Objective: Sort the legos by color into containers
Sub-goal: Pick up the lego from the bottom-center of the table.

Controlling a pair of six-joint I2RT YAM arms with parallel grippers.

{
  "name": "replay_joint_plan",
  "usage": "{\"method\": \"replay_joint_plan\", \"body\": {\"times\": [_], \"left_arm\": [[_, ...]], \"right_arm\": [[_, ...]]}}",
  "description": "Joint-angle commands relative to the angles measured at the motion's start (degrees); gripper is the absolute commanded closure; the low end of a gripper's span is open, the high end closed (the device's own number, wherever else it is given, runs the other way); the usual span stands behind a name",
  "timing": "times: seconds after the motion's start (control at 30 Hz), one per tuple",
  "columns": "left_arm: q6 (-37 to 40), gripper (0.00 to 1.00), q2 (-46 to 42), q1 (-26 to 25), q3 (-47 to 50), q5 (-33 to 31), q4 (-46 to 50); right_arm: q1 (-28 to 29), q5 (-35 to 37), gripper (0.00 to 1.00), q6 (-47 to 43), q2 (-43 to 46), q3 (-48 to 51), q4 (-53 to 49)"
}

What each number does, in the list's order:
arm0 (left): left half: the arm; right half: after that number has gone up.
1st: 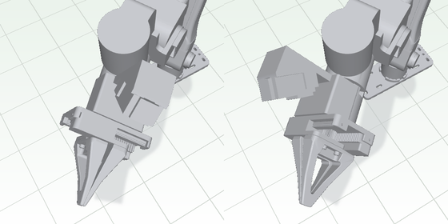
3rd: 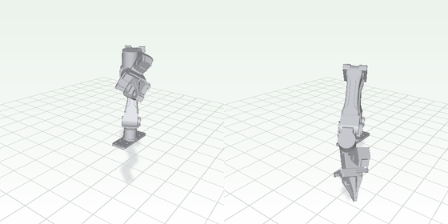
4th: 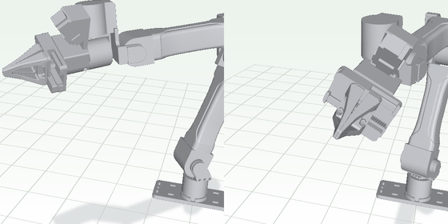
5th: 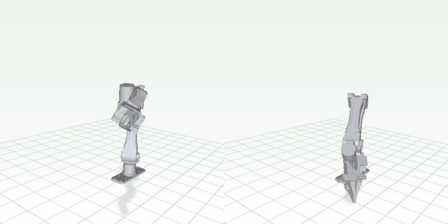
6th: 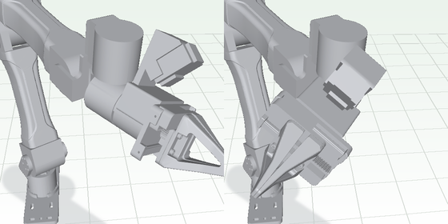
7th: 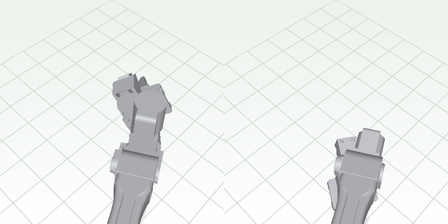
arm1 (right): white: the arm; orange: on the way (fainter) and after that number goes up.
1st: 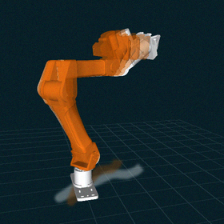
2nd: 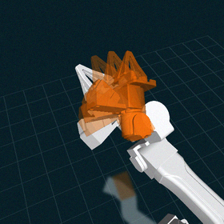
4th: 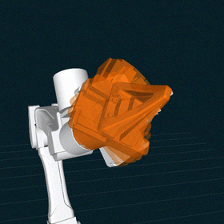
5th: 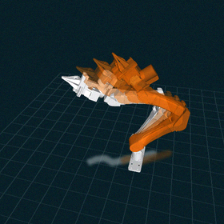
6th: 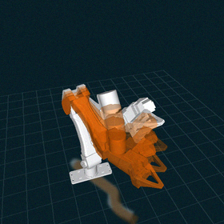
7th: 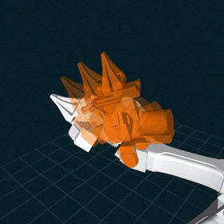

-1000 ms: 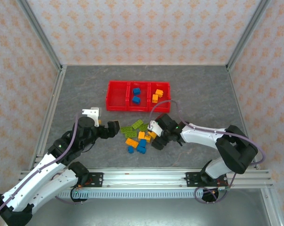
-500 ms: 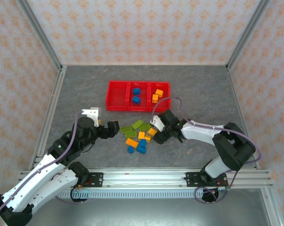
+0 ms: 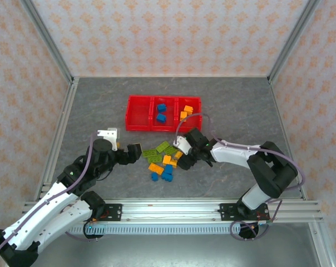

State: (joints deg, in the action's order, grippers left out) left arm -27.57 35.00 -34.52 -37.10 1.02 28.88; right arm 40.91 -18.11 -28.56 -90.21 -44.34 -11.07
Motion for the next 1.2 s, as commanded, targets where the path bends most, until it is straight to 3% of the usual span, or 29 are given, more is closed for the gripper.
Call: {"method": "replay_joint_plan", "body": {"times": [0.0,0.27,0.63,0.77,1.0,1.17], "left_arm": [[0.54,0.01,-0.72,-0.28,0.46,-1.62,-1.12],[0.43,0.01,-1.17,-0.35,0.63,-2.15,-1.18],[0.06,0.01,-1.17,-0.31,0.72,-3.59,-0.89],[0.1,0.01,-1.08,-0.36,0.76,-3.5,-1.02],[0.08,0.01,-0.79,-0.28,0.7,-3.6,-1.01],[0.06,0.01,-1.18,-0.29,0.73,-3.57,-0.96]], "right_arm": [[0.32,-0.61,0.25,0.91,-1.98,-2.35,0.0],[0.24,1.67,0.34,0.67,-4.05,-3.56,-1.23],[-0.12,4.57,0.66,1.83,-1.11,-2.18,-3.31],[-0.12,3.81,0.69,2.97,2.88,-2.7,-4.87],[-2.55,-3.44,0.72,7.71,11.49,-7.49,-5.05],[-5.94,-2.9,0.75,12.46,9.54,-14.71,-6.06]]}}
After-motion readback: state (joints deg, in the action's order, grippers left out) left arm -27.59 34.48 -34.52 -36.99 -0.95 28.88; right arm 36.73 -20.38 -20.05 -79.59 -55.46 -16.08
